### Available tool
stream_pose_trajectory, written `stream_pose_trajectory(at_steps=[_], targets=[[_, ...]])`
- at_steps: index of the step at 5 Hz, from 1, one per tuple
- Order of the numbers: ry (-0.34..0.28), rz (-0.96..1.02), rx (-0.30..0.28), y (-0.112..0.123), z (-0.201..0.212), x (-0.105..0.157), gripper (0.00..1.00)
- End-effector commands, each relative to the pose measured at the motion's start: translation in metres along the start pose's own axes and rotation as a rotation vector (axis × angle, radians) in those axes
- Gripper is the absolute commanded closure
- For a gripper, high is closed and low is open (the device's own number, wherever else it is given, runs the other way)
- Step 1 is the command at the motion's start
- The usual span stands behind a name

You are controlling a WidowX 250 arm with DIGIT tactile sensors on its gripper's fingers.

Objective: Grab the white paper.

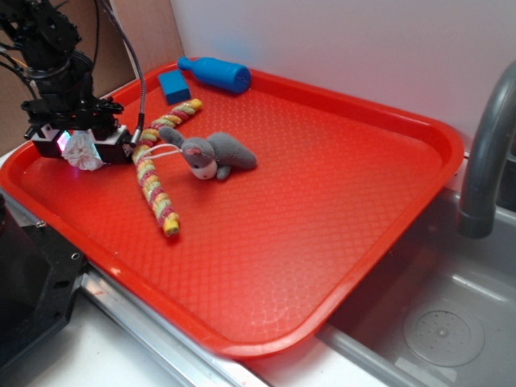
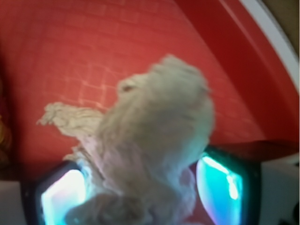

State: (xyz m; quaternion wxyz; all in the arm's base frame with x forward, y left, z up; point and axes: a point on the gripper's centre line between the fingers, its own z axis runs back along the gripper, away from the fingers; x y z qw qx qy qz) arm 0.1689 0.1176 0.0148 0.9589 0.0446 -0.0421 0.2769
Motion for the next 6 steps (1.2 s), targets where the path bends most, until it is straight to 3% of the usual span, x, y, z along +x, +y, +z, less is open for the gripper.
stream_pose_trajectory(at_steps=[1, 2, 3, 4, 6], targets=[[0.045, -0.051, 0.011, 0.003, -0.008, -0.011, 1.00], [0.027, -0.104, 0.001, 0.004, 0.023, -0.014, 1.00], [0.064, -0.172, -0.024, 0.001, 0.073, -0.024, 1.00], [0.037, -0.216, -0.028, -0.014, 0.124, -0.035, 1.00], [0.004, -0.378, -0.044, -0.080, 0.179, -0.017, 1.00]])
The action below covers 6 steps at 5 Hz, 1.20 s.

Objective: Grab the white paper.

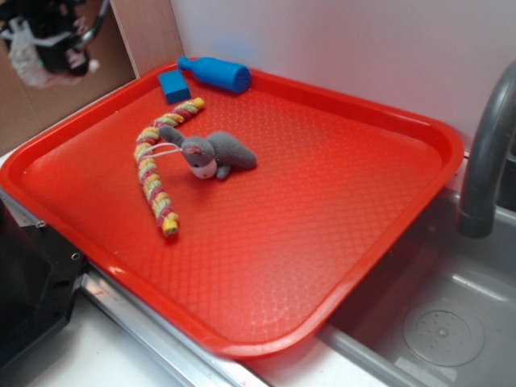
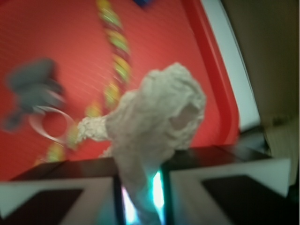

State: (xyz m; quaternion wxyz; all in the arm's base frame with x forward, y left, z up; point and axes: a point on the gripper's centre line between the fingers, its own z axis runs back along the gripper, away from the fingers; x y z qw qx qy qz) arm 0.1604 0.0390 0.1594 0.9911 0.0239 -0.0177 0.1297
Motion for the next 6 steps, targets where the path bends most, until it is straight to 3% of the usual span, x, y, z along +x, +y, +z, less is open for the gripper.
stream_pose_trajectory(at_steps=[1, 3, 5, 6], targets=[[-0.076, -0.185, 0.039, -0.059, 0.036, 0.052, 1.00], [-0.141, -0.229, 0.041, -0.073, 0.049, 0.076, 1.00], [-0.154, -0.223, -0.015, -0.070, 0.056, 0.065, 1.00], [-0.131, -0.228, -0.055, -0.067, 0.056, 0.062, 1.00]])
